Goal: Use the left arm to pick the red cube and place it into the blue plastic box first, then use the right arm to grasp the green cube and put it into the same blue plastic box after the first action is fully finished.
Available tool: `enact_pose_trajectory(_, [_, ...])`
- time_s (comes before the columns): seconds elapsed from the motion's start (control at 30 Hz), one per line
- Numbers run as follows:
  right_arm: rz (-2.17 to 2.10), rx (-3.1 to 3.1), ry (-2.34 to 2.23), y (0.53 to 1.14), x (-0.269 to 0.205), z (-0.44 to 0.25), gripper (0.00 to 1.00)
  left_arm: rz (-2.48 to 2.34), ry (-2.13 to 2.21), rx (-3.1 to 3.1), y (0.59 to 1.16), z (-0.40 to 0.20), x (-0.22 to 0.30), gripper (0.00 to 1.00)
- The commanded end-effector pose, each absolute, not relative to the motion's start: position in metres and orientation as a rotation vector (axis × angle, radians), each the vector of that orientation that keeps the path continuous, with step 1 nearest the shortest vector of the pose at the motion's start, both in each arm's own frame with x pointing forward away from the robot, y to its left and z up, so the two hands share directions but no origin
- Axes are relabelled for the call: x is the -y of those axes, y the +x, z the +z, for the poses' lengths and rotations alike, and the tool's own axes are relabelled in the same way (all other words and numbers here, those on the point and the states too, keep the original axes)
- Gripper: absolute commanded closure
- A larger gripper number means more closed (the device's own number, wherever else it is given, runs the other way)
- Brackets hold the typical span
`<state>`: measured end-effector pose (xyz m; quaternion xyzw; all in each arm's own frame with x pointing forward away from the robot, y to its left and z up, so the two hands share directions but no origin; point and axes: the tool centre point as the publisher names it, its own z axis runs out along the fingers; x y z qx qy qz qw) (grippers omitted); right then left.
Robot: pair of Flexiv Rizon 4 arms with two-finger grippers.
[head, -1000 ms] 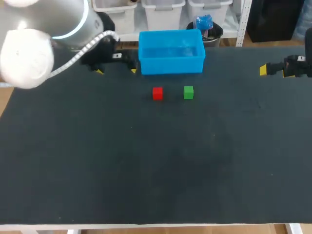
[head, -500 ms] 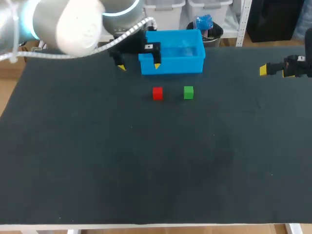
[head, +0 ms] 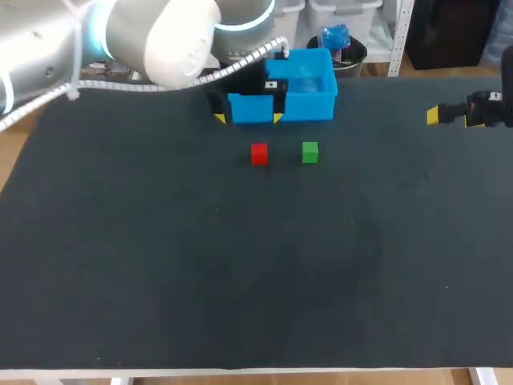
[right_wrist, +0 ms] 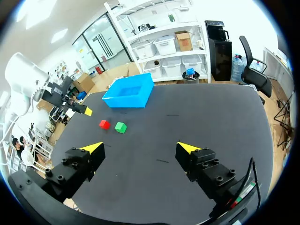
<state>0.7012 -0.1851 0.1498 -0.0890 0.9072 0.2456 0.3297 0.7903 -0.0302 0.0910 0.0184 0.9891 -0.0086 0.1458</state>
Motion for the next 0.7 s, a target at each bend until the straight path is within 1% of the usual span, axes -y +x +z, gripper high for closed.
enact_pose_trajectory(0.03, [0.644, -2.372, -0.234, 0.701, 0.186, 0.149, 0.00, -0.019, 0.040, -2.840, 0.795, 0.077, 0.036, 0.00])
enact_pose_trajectory(0.47, [0.644, -2.372, -0.234, 0.701, 0.186, 0.149, 0.00, -0.081, -0.013, -2.834, 0.796, 0.042, 0.036, 0.00])
enact_pose_trajectory(0.7, [0.644, -2.372, -0.234, 0.701, 0.186, 0.149, 0.00, -0.076, -0.047, -2.835, 0.795, 0.033, 0.036, 0.00])
